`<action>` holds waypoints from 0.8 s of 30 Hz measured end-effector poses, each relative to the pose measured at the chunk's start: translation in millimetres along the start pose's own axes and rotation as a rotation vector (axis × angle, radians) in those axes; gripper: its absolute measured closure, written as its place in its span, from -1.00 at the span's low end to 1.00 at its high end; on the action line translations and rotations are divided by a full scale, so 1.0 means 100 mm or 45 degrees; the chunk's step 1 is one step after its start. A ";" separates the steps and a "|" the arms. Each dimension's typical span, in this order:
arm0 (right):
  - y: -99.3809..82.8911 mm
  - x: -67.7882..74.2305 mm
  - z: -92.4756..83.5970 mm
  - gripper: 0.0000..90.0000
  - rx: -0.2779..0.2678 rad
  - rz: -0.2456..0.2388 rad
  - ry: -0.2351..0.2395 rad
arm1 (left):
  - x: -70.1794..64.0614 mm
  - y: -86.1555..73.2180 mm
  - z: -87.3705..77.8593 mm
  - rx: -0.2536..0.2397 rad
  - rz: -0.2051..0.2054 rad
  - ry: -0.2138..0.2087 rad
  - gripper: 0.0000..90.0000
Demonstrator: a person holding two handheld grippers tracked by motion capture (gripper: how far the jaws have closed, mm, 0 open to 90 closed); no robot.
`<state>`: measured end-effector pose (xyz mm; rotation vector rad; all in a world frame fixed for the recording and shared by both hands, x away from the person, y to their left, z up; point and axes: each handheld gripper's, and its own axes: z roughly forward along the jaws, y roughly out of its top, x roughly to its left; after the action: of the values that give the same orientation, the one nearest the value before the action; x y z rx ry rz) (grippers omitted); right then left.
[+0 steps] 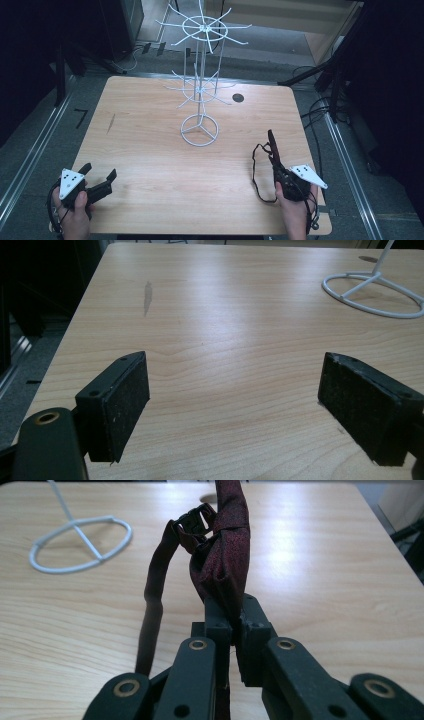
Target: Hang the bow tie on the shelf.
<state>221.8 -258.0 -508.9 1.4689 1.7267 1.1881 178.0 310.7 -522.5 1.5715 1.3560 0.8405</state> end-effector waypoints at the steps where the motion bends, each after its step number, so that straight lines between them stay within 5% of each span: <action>1: 0.03 0.03 -0.01 0.93 -0.014 -0.012 0.009 | 0.00 0.00 0.00 -0.001 -0.002 0.000 -0.69; 24: 0.40 0.42 -0.04 0.93 -0.157 -0.045 0.102 | 0.00 0.00 0.00 0.001 -0.004 -0.006 -0.69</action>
<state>227.2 -218.8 -467.1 1.3295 1.6921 1.3268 178.1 311.2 -522.5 1.5703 1.3557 0.8341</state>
